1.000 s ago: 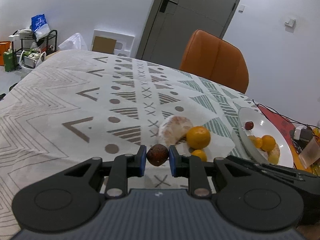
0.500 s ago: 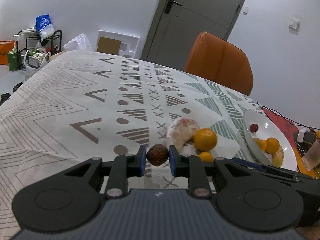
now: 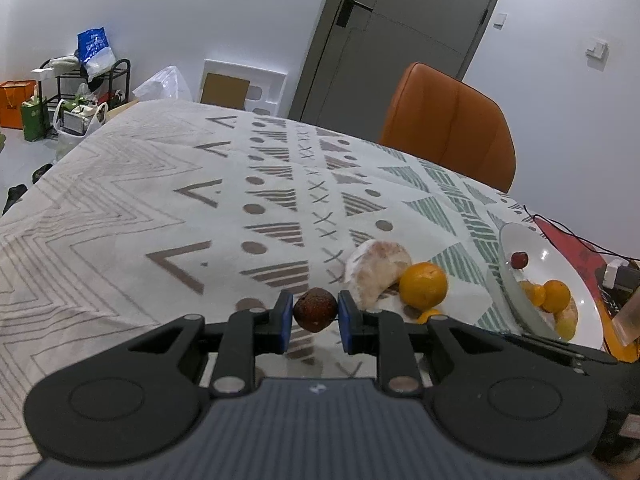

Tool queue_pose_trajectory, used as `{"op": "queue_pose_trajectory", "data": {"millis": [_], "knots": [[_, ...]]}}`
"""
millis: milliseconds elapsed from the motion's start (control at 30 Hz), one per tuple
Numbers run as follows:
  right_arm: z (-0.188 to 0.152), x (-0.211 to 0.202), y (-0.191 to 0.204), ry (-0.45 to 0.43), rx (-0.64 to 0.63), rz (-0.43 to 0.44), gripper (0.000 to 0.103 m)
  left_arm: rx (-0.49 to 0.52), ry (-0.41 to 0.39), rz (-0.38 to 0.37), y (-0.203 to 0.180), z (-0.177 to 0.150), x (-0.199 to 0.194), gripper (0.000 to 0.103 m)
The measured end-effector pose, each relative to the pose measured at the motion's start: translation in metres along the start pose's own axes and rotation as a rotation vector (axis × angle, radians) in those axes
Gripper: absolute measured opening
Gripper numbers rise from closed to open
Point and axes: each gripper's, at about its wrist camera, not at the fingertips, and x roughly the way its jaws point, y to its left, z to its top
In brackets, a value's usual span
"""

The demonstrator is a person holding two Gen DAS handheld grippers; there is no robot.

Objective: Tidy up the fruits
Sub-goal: 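Grasp the dark red plum with the left gripper while the right gripper grasps a kumquat, then carry the plum and kumquat onto the white plate and open both grippers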

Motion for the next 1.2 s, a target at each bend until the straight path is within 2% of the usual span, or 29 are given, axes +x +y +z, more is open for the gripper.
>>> {"op": "queue_pose_trajectory", "data": {"millis": [433, 767, 833, 867, 1200], "knots": [[0.001, -0.081, -0.038, -0.132, 0.048, -0.084, 0.021, 0.08, -0.035, -0.082, -0.058, -0.003, -0.013, 0.022], [0.001, -0.101, -0.074, -0.166, 0.109, -0.17, 0.021, 0.128, -0.022, -0.131, -0.094, -0.004, -0.005, 0.022], [-0.001, -0.101, -0.08, -0.167, 0.119, -0.176, 0.023, 0.134, -0.02, -0.137, -0.099, -0.005, -0.004, 0.022], [-0.001, -0.102, -0.083, -0.171, 0.127, -0.172, 0.027, 0.139, -0.016, -0.138, -0.101, -0.005, -0.003, 0.022], [-0.01, -0.12, -0.104, -0.193, 0.182, -0.202, 0.028, 0.182, -0.004, -0.163, -0.127, -0.006, 0.005, 0.022]]}}
